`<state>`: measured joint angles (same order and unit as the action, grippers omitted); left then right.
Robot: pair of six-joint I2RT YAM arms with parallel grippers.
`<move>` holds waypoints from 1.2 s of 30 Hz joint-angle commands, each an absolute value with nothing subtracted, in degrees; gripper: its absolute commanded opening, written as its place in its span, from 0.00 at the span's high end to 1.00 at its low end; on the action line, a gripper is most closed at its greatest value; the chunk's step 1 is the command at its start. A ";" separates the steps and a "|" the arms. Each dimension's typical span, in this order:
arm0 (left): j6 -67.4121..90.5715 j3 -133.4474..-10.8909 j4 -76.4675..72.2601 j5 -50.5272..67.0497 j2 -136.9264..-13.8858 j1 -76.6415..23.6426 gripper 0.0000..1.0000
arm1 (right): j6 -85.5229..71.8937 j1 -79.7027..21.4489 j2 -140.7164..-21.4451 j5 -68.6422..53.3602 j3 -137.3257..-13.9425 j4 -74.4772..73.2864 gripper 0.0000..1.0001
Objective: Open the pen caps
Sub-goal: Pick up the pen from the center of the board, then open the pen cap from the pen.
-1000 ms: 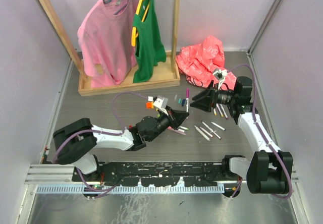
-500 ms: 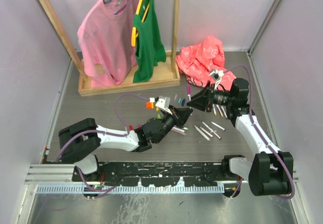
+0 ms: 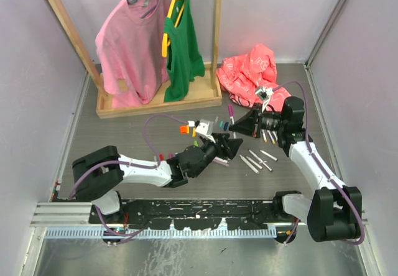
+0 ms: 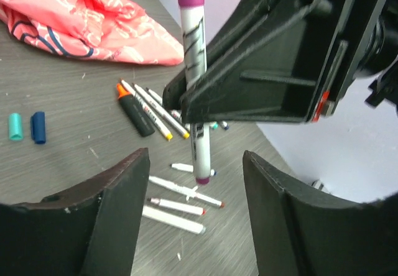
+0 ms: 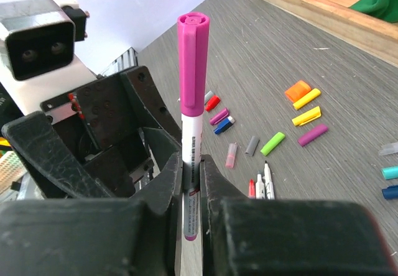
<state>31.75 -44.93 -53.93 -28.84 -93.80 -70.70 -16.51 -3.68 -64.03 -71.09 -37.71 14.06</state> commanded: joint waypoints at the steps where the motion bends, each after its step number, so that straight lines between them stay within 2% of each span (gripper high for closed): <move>1: 28.83 -41.11 -56.89 -24.31 -90.26 -71.16 0.31 | -15.01 -3.95 -63.51 -72.97 -40.03 13.50 0.99; 5: 28.01 -35.30 -62.28 -19.76 -88.15 -70.38 0.14 | -11.93 -3.95 -64.36 -74.44 -41.49 9.68 0.99; 7: 28.37 -32.35 -65.77 -13.64 -86.42 -68.48 0.07 | -9.25 -3.96 -64.79 -75.70 -42.50 6.67 0.99; 14: 40.08 -30.69 -62.40 6.60 -79.61 -56.62 0.05 | -0.82 -3.95 -65.44 -80.02 -44.90 -1.75 0.99; 20: 41.48 -32.49 -57.74 9.08 -73.66 -53.86 0.00 | 0.01 -3.96 -65.47 -81.18 -45.00 -2.46 0.99; 25: 41.04 -36.34 -52.25 7.28 -71.10 -53.35 0.01 | 0.33 -3.96 -65.75 -81.84 -44.98 -2.63 0.99; 30: 42.27 -40.51 -50.64 4.33 -74.70 -53.33 0.04 | 0.88 -4.04 -65.82 -82.60 -44.90 -2.78 0.99; 34: 43.79 -43.58 -50.53 3.71 -78.13 -53.18 0.11 | 0.97 -4.04 -65.76 -83.00 -44.91 -2.86 0.99; 36: 43.93 -44.96 -50.69 4.28 -79.71 -53.09 0.18 | 1.02 -4.04 -65.74 -83.08 -44.99 -2.93 0.99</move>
<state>42.89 -41.34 -50.50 4.71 -77.23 -53.49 -0.03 -3.70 -65.65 -81.19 -42.63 -3.49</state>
